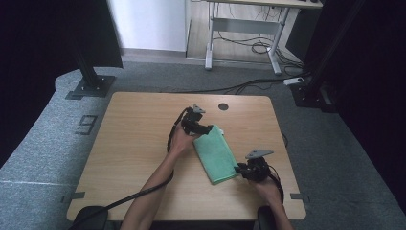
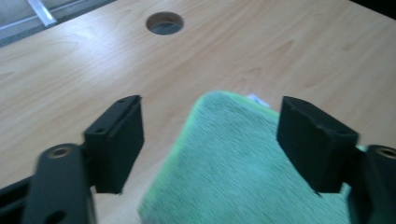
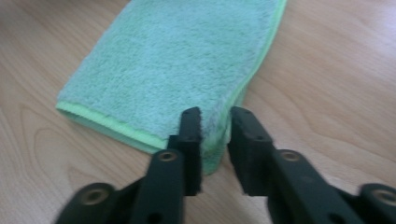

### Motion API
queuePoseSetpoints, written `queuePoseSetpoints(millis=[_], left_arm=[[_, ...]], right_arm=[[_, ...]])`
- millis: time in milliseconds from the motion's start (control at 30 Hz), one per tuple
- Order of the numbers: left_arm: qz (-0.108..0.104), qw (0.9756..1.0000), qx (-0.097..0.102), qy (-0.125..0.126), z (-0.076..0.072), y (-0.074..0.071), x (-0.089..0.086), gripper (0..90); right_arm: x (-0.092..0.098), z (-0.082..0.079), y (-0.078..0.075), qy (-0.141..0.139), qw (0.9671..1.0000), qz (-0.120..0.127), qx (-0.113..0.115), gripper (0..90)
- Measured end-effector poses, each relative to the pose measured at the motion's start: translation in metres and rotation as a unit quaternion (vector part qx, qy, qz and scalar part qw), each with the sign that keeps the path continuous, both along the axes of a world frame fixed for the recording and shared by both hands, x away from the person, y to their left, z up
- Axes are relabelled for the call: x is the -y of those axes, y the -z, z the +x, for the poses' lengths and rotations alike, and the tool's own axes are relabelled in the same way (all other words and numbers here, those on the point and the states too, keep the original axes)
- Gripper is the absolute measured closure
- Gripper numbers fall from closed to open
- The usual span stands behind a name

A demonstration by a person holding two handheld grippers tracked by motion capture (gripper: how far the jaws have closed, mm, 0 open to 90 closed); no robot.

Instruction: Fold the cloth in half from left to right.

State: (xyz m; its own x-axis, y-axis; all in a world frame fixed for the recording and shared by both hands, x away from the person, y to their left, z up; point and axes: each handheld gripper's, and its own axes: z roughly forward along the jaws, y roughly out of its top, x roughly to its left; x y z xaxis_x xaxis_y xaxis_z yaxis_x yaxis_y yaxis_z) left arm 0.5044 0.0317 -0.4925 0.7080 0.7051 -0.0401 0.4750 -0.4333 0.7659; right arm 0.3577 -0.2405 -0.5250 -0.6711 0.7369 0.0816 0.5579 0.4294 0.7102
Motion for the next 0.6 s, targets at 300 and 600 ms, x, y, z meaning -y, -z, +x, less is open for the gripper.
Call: queuePoseSetpoints(millis=[300, 600], left_arm=[[0.031, 0.9990, -0.006, 0.032, -0.043, 0.020, -0.004, 8.5], [0.078, 0.9963, 0.002, 0.037, -0.077, 0.044, -0.006, 6.5]], right_arm=[[0.011, 0.013, -0.006, 0.045, 0.9983, -0.009, 0.035, 36.4], [0.003, 0.024, 0.012, 0.029, 0.9983, -0.048, 0.016, 31.5]])
